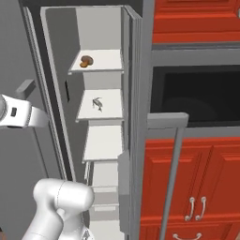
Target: Take the fish, mushroom, and lime from the freezer and place them in the bowl on the counter.
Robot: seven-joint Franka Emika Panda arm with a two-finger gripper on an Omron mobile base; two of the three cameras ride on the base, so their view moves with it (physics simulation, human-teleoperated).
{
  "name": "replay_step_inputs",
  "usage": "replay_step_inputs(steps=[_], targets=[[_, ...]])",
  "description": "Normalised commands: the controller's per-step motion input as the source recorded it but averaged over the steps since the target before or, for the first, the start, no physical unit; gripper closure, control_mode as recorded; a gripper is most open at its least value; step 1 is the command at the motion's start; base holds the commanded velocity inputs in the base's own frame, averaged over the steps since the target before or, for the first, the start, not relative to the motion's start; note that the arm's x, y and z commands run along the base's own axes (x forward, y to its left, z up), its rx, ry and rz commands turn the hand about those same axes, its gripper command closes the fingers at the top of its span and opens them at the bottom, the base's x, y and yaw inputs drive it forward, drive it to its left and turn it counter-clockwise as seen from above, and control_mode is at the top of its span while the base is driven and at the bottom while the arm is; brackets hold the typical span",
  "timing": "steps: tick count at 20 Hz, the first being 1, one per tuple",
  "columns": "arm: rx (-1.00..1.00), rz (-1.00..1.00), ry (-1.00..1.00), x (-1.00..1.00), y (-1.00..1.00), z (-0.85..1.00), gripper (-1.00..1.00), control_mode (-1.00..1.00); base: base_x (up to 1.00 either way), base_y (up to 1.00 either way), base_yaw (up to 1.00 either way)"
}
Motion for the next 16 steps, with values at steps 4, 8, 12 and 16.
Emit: replay_step_inputs(steps=[4,8,12,16], targets=[[0.0,0.0,0.0,0.0,0.0,0.0,-1.0,1.0,0.35,-0.38,0.33],[0.0,0.0,0.0,0.0,0.0,0.0,-1.0,1.0,0.18,-0.49,0.3],[0.0,0.0,0.0,0.0,0.0,0.0,-1.0,1.0,0.21,-0.47,0.19],[0.06,0.05,-0.01,0.03,-0.45,0.19,-1.0,-1.0,0.0,0.0,0.0]])
